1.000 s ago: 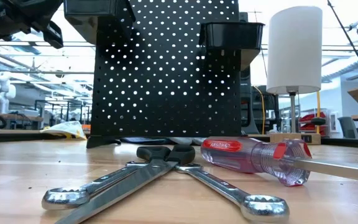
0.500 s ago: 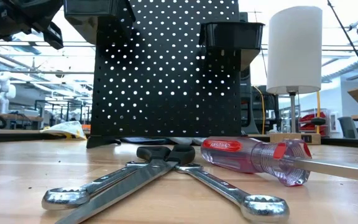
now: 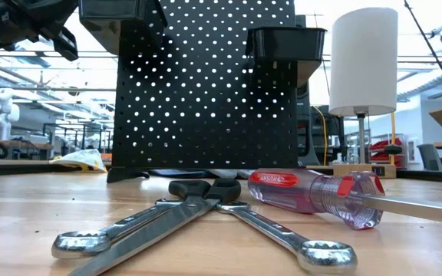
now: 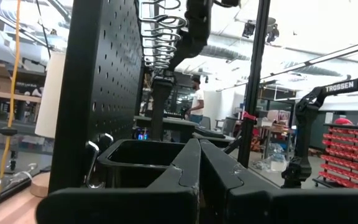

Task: Hang tools onto peg board
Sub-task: Hang the gray screwdriver on the peg board

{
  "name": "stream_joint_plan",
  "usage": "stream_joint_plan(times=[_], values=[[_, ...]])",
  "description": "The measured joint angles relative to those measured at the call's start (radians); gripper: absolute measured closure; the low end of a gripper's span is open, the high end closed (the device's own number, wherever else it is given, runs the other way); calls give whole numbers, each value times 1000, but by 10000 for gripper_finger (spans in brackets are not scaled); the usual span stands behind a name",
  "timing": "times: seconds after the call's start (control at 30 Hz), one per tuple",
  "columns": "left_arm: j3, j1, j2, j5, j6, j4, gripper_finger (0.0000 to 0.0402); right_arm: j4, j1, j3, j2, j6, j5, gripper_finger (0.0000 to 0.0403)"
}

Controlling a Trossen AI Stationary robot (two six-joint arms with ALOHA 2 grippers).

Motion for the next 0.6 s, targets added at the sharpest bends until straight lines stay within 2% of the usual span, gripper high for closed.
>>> stream_joint_plan(times=[0.37,0.5,0.6], values=[[0,0,0,0,0,0,395,-34,-44,12,12,41,9,288],[0,0,0,0,0,0,395,-67,-48,12,12,41,61,288],[0,0,0,0,0,0,395,-97,-55,12,13,53,62,288]])
